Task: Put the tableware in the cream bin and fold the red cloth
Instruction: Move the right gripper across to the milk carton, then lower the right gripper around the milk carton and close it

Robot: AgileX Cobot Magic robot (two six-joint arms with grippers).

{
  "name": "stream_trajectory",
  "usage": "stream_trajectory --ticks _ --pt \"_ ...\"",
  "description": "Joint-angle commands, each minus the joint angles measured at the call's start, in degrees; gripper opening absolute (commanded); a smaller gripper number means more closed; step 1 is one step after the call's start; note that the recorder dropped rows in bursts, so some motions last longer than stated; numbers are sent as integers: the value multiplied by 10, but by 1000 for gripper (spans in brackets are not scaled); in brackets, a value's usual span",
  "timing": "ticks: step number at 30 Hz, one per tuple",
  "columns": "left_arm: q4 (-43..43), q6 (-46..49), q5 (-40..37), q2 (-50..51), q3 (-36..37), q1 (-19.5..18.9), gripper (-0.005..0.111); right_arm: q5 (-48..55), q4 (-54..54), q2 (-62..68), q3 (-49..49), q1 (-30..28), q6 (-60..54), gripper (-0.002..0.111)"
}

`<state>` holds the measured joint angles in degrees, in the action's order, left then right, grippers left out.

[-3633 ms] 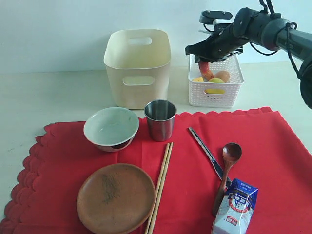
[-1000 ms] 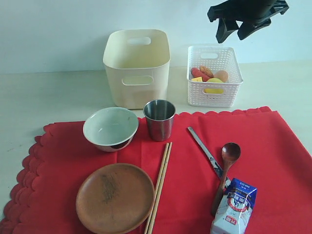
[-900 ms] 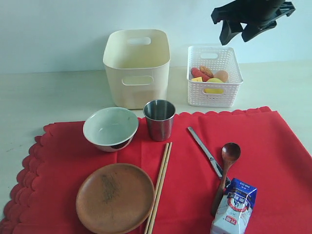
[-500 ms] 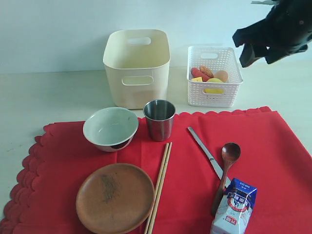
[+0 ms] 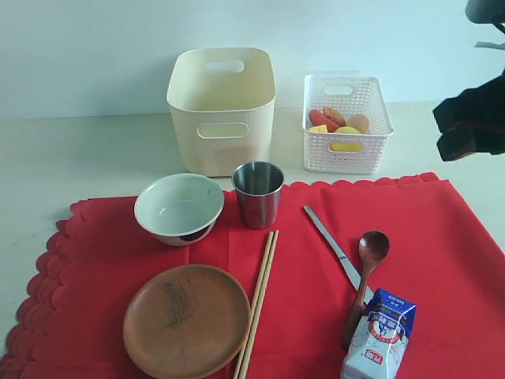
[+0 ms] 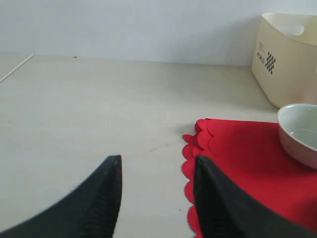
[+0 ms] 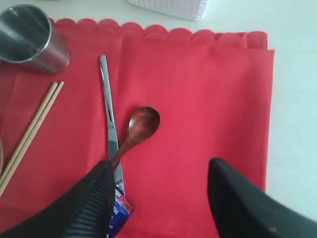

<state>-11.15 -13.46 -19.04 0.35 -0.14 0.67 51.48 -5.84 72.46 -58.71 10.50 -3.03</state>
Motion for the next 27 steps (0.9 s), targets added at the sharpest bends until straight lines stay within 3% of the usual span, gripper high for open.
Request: stream_trajectory --ticks 1,17,22,27 --pt "0 -3 3 -4 1 -1 45 33 4 -32 23 1 2 54" --pt "0 -3 3 -4 1 -1 45 96 -51 -73 71 2 -10 54" --pt "0 -3 3 -4 1 -1 45 83 -46 -69 108 53 -14 54" --pt "0 -3 3 -4 1 -1 45 57 -48 -58 110 59 -18 54"
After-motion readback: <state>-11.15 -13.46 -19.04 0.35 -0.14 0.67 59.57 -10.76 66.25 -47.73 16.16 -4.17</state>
